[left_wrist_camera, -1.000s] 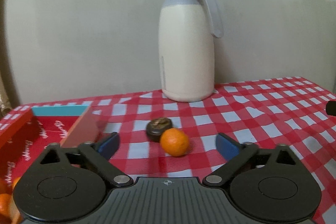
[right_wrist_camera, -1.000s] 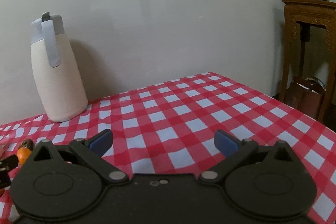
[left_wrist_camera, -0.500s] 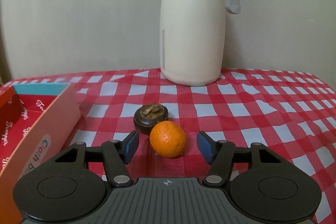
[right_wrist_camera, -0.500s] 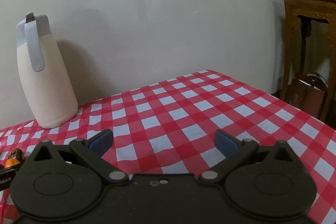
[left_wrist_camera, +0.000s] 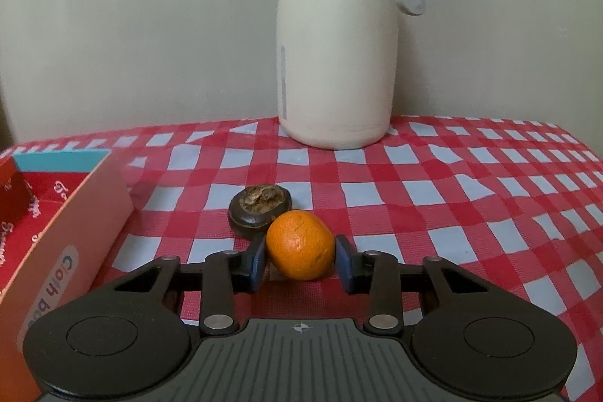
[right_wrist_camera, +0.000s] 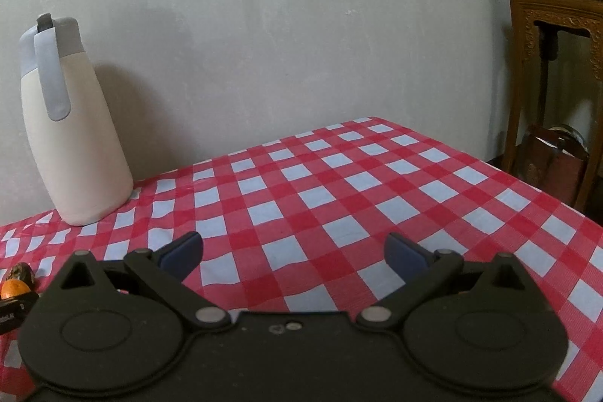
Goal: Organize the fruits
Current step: 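Carry the orange with the left gripper into the box and open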
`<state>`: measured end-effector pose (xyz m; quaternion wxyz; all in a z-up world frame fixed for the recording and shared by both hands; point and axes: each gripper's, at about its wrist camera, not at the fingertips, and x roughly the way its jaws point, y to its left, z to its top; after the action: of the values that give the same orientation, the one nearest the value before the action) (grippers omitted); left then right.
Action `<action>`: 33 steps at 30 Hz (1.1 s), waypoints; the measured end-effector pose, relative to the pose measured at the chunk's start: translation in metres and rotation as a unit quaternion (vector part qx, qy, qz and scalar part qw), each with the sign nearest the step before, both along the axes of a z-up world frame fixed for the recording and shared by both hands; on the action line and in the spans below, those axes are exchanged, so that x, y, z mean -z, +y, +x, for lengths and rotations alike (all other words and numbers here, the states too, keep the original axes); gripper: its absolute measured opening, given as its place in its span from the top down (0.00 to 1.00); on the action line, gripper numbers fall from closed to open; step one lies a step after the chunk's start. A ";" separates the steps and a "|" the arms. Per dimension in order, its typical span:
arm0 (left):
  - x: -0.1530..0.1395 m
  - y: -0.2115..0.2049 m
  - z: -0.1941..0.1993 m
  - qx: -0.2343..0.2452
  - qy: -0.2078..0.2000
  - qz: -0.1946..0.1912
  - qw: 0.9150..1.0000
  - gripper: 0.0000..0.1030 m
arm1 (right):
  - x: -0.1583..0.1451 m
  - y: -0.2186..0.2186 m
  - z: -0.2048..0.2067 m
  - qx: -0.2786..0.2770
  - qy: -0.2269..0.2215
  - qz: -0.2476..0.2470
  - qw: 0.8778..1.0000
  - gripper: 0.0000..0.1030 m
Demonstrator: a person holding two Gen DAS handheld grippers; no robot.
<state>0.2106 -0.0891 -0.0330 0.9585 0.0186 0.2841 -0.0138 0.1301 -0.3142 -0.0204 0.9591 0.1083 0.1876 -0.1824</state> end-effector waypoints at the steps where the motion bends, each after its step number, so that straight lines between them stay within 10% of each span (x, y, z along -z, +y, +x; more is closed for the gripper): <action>1: -0.001 0.000 -0.002 0.003 0.000 -0.001 1.000 0.63 | 0.000 0.000 0.000 -0.001 0.000 0.000 1.000 0.00; 33: -0.060 0.084 -0.111 -0.037 -0.068 0.017 0.997 0.63 | -0.010 0.088 -0.014 -0.093 -0.003 -0.012 0.996 0.00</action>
<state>0.0995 -0.0056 0.0267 0.9751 0.0251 0.2186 0.0278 0.1159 -0.2259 -0.0105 0.9737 0.0788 0.1920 -0.0940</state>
